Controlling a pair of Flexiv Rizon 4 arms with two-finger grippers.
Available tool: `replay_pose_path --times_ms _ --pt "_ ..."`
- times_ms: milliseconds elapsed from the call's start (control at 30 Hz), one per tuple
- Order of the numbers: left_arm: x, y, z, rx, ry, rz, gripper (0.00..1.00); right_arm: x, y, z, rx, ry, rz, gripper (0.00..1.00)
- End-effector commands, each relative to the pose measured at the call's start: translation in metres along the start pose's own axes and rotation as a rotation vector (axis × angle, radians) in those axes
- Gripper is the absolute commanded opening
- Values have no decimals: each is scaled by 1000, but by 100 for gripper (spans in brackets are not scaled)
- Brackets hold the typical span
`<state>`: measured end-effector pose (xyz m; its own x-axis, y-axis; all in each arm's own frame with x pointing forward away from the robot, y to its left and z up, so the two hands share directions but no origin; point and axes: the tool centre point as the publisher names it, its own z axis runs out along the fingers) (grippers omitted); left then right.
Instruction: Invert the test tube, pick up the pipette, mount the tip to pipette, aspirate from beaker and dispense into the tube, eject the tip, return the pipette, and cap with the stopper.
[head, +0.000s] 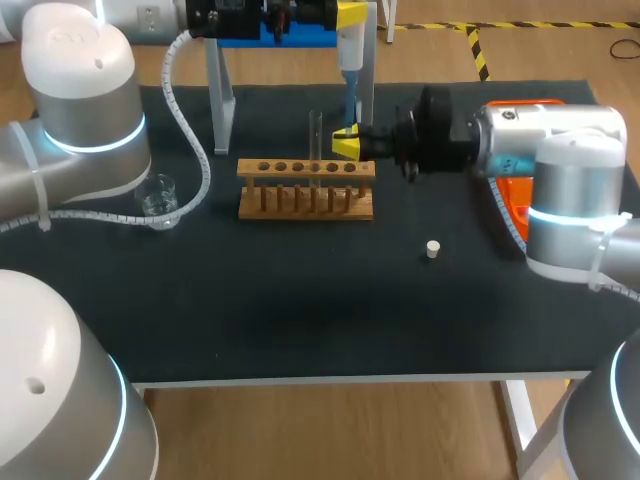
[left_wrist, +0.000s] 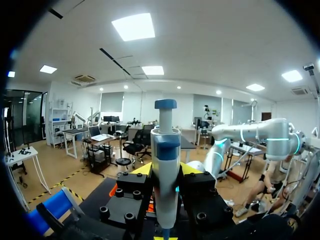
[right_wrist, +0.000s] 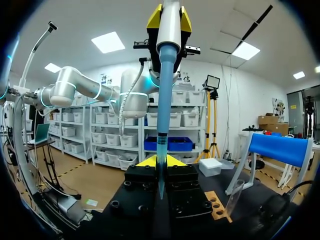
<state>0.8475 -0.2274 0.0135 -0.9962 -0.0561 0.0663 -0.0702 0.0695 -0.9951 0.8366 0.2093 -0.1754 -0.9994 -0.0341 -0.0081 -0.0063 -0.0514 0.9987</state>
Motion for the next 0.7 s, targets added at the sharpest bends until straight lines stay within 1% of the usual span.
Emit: replay_pose_path --times_ms 33,167,200,233,267,300,500,700 --pt "-1 14 1 -3 2 -1 0 0 18 0 4 0 -3 0" --pt "-1 14 1 -3 2 -1 0 2 11 -1 21 3 6 0" --pt "-1 14 1 -3 2 -1 0 2 8 -1 30 3 14 14" --pt "-1 14 1 -3 2 -1 0 3 4 -2 34 1 17 43" --pt "-1 14 1 -3 2 -1 0 3 1 -2 39 -1 23 90" --pt "-1 14 1 -3 2 -1 0 4 -2 -3 43 -1 26 100" --pt "-1 14 1 -3 2 -1 0 9 -22 -13 66 1 50 100" --pt "-1 14 1 -3 2 -1 0 20 -40 -32 100 -3 61 100"
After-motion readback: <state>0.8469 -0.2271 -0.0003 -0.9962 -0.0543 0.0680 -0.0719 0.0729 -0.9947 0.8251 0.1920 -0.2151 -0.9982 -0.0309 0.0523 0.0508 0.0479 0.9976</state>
